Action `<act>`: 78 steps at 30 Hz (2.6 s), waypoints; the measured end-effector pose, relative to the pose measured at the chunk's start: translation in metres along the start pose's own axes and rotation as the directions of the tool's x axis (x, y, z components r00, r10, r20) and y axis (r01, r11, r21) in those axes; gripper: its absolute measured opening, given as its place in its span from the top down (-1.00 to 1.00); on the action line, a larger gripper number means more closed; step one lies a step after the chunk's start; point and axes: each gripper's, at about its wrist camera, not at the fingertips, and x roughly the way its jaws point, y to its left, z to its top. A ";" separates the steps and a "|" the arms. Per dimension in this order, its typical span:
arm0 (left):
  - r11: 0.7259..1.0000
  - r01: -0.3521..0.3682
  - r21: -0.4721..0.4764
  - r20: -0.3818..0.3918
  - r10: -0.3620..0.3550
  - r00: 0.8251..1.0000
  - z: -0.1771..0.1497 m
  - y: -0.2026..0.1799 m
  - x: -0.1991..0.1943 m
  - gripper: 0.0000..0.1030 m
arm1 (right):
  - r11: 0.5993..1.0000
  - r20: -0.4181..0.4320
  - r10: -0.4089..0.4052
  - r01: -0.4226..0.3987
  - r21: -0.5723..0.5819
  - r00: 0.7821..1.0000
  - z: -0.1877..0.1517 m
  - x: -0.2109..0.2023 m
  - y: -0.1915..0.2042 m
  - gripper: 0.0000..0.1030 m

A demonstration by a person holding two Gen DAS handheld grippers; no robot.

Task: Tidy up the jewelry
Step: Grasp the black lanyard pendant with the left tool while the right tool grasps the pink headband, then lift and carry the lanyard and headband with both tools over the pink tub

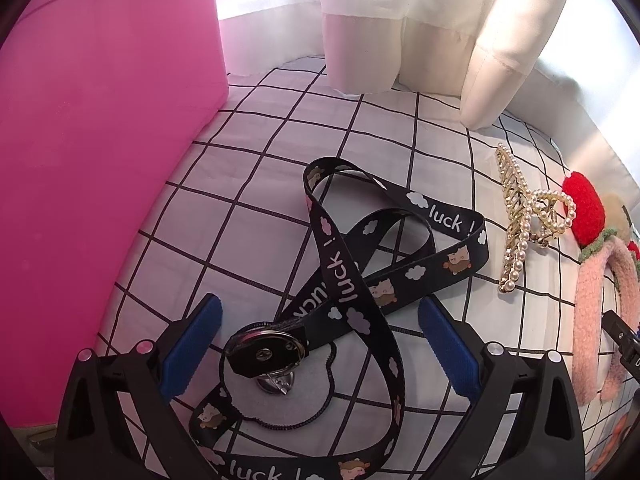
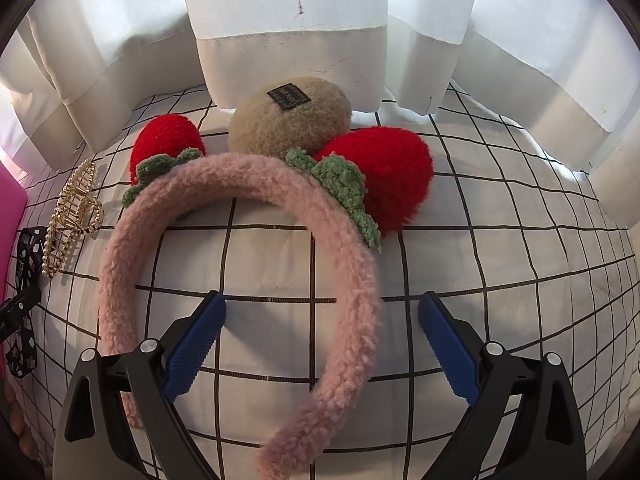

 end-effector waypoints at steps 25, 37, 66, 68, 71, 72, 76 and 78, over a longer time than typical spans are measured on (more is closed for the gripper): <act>0.997 0.033 0.064 0.064 -0.037 0.997 -0.028 -0.008 -0.045 0.48 | 0.998 0.115 0.048 -0.051 0.023 0.992 -0.028 -0.055 -0.011 0.82; 0.995 0.071 0.068 0.099 -0.078 0.992 -0.019 -0.005 -0.074 0.87 | 0.995 0.176 0.099 -0.102 0.008 0.979 -0.026 -0.092 0.006 0.82; 0.977 0.183 0.113 0.328 -0.210 0.921 0.014 0.010 -0.195 0.87 | 0.986 0.353 0.152 -0.164 0.003 0.923 -0.016 -0.183 0.025 0.82; 0.974 0.198 0.108 0.340 -0.223 0.914 0.017 0.015 -0.205 0.87 | 0.985 0.367 0.161 -0.172 -0.002 0.916 -0.014 -0.191 0.029 0.82; 0.971 0.211 0.109 0.368 -0.237 0.899 0.023 0.023 -0.221 0.87 | 0.983 0.389 0.176 -0.184 -0.019 0.904 -0.010 -0.202 0.039 0.82; 0.971 0.215 0.110 0.378 -0.240 0.894 0.025 0.025 -0.226 0.87 | 0.982 0.396 0.183 -0.188 -0.026 0.900 -0.008 -0.207 0.043 0.82; 0.968 0.227 0.104 0.420 -0.250 0.873 0.037 0.039 -0.248 0.87 | 0.976 0.428 0.215 -0.210 -0.058 0.878 0.001 -0.225 0.061 0.82; 0.968 0.232 0.097 0.445 -0.251 0.860 0.043 0.048 -0.260 0.87 | 0.972 0.445 0.234 -0.223 -0.078 0.864 0.008 -0.234 0.072 0.82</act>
